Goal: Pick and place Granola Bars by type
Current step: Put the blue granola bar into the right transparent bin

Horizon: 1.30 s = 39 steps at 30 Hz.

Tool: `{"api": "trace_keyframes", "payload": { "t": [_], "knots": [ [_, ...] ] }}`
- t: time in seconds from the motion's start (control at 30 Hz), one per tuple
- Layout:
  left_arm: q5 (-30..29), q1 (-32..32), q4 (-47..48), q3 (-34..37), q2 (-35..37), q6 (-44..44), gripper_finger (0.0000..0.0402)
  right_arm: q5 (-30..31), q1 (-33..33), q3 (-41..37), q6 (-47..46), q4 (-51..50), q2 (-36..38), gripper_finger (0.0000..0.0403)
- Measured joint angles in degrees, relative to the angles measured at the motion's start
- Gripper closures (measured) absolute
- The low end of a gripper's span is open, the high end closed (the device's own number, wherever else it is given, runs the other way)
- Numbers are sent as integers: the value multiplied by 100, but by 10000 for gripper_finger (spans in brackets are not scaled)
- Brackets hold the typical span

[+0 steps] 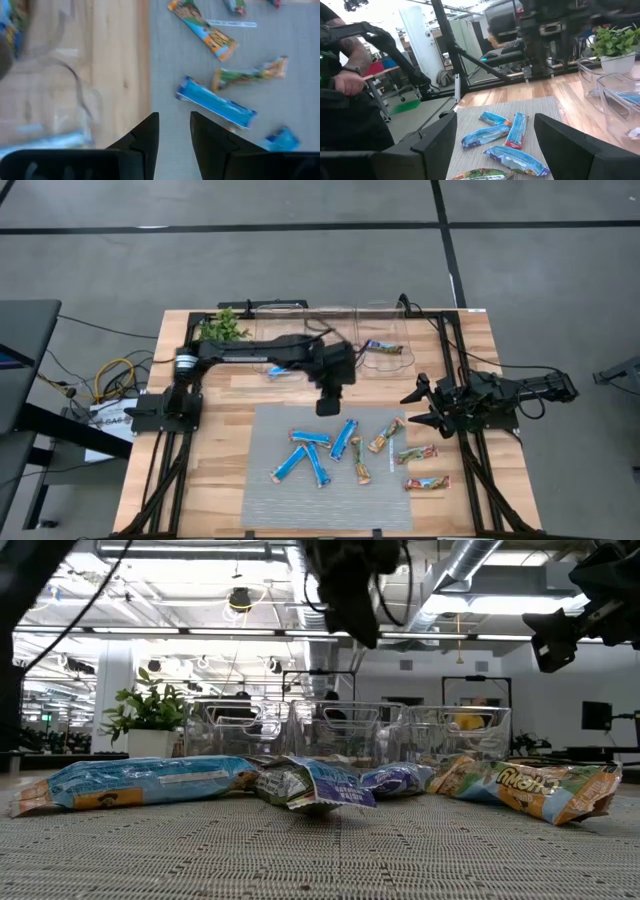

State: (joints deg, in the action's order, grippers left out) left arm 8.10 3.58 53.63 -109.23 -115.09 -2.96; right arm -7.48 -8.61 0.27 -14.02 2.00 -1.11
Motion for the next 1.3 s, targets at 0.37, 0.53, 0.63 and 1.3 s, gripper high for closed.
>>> {"api": "trace_keyframes", "payload": {
  "t": [0.37,0.53,0.63,1.3],
  "knots": [
    [-310,-815,-2017,2855,1474,2528,299,1,1,-1,0,2,0,143],
    [-577,-1261,-2244,3063,1469,3408,299,0,-1,0,1,1,-1,143],
    [-1012,-1495,-2320,3083,1469,3646,299,-1,-1,-2,0,2,-1,143],
    [-2817,-2018,-2798,3081,1464,6672,299,-1,-1,0,0,0,1,143]
  ]
}}
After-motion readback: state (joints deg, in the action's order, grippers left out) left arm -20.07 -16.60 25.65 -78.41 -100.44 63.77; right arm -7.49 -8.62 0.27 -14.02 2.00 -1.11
